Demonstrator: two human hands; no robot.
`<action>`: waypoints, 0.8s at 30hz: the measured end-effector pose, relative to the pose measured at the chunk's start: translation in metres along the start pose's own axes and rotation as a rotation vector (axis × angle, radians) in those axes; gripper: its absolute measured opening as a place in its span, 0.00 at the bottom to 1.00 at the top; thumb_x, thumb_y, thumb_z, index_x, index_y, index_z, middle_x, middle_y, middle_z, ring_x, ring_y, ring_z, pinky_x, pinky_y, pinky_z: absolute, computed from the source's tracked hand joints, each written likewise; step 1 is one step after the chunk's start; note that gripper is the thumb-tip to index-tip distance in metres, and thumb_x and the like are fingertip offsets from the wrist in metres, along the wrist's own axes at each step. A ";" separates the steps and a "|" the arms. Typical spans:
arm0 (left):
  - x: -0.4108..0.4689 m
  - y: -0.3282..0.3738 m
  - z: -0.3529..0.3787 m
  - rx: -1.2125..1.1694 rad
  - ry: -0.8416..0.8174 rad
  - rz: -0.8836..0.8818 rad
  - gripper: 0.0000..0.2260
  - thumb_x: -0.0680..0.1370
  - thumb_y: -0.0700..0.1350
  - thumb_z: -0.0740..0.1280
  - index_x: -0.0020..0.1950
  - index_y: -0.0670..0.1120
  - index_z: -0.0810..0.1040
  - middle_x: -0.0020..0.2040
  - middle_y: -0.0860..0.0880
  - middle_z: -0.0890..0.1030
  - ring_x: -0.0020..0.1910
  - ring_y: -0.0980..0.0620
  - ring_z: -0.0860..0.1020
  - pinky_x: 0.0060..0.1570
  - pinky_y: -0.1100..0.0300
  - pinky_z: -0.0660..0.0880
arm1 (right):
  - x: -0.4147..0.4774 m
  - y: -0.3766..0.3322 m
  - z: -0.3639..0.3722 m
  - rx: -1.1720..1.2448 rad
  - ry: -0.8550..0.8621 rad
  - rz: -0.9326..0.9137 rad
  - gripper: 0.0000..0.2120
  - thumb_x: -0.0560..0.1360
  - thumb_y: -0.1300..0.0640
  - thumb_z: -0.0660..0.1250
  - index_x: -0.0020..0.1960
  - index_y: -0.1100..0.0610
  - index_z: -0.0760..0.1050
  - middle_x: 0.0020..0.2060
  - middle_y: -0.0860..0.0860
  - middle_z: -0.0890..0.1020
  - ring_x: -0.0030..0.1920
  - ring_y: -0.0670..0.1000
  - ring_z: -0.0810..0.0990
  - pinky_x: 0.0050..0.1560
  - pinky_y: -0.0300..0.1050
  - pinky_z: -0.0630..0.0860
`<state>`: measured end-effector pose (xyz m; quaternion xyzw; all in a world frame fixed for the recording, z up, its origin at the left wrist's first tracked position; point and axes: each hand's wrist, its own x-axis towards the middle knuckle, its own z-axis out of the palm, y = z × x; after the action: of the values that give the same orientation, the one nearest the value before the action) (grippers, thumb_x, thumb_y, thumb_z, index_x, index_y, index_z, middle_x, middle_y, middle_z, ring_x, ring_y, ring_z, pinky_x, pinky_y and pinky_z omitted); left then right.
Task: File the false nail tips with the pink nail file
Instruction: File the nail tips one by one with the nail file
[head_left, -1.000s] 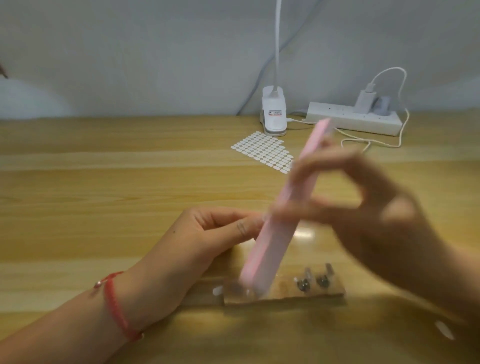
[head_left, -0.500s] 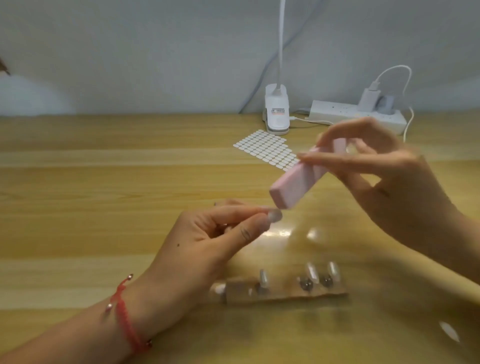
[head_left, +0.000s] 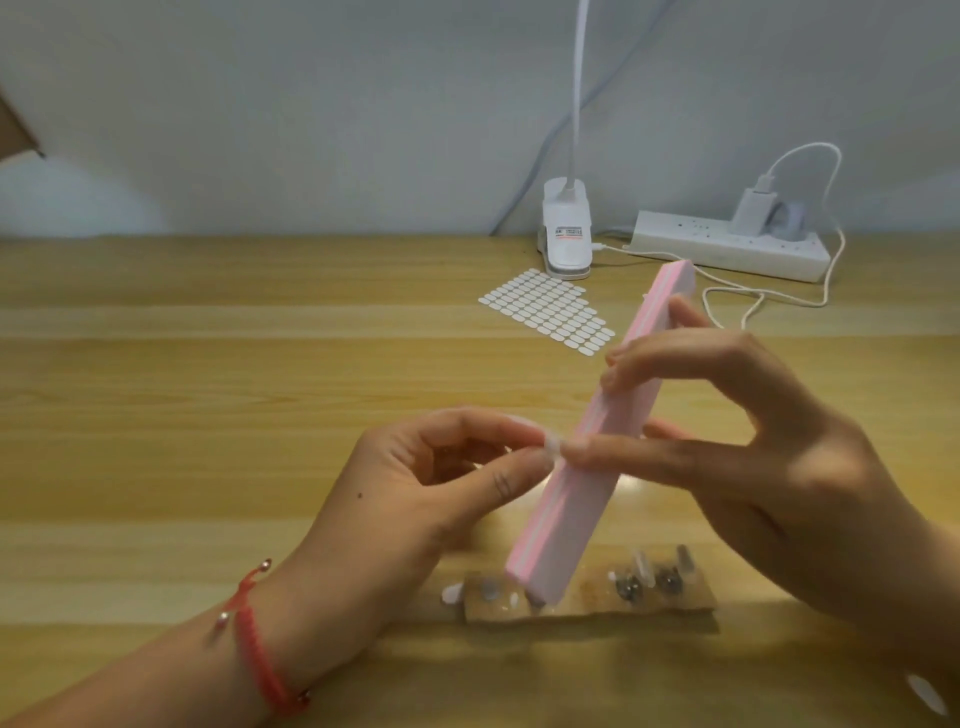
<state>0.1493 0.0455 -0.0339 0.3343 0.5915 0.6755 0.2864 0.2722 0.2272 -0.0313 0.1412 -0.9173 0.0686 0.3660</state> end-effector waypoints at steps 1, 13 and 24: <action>0.000 0.001 -0.001 -0.039 -0.012 -0.021 0.11 0.57 0.48 0.77 0.38 0.49 0.86 0.39 0.52 0.85 0.39 0.59 0.81 0.39 0.69 0.76 | 0.001 0.003 -0.001 -0.024 0.003 0.003 0.16 0.81 0.66 0.58 0.61 0.52 0.76 0.53 0.60 0.77 0.60 0.56 0.76 0.72 0.63 0.65; 0.007 0.009 -0.021 -0.084 -0.287 -0.310 0.15 0.59 0.50 0.81 0.42 0.47 0.86 0.40 0.47 0.85 0.39 0.55 0.82 0.39 0.66 0.77 | 0.005 0.005 -0.009 -0.118 0.021 -0.068 0.13 0.80 0.62 0.63 0.63 0.50 0.73 0.57 0.55 0.71 0.62 0.53 0.72 0.73 0.63 0.63; 0.004 0.010 -0.014 0.014 -0.249 -0.264 0.09 0.64 0.49 0.75 0.42 0.49 0.87 0.39 0.47 0.86 0.37 0.58 0.81 0.36 0.69 0.75 | 0.003 -0.007 -0.003 -0.073 0.036 -0.086 0.15 0.78 0.63 0.68 0.62 0.49 0.76 0.56 0.54 0.73 0.62 0.52 0.74 0.72 0.64 0.63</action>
<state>0.1363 0.0387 -0.0243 0.3369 0.5949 0.5813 0.4412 0.2737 0.2208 -0.0271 0.1659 -0.9056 0.0220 0.3898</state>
